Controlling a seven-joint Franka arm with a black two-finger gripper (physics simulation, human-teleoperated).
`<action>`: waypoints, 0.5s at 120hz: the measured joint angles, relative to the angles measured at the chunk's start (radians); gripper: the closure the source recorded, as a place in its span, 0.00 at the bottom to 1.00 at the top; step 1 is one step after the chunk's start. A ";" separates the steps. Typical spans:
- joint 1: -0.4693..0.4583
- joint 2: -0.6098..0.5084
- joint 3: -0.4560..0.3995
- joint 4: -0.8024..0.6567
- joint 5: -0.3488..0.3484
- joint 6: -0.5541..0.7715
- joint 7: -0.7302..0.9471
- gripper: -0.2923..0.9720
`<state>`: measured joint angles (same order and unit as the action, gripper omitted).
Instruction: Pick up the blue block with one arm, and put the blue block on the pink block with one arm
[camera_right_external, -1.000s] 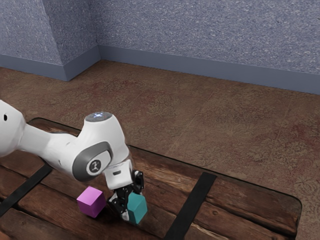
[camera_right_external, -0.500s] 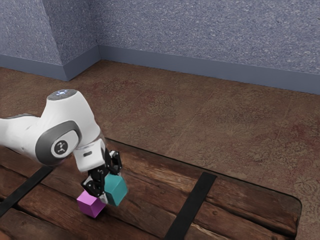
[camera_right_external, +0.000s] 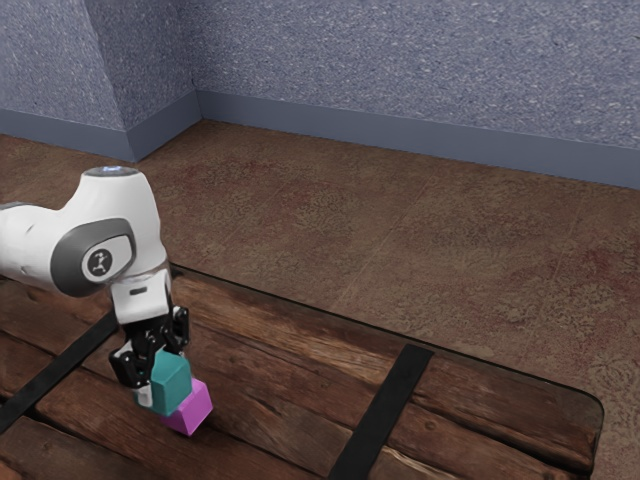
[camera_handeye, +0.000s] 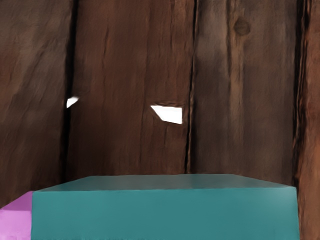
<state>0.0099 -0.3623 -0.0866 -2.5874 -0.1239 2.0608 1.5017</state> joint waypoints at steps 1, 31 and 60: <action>0.000 0.003 0.002 0.002 0.002 -0.001 0.001 0.49; 0.000 0.103 0.035 0.069 0.030 0.003 0.021 0.49; 0.021 0.190 0.054 0.126 0.035 0.030 0.050 0.49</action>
<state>0.0306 -0.1719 -0.0326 -2.4615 -0.0893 2.0906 1.5515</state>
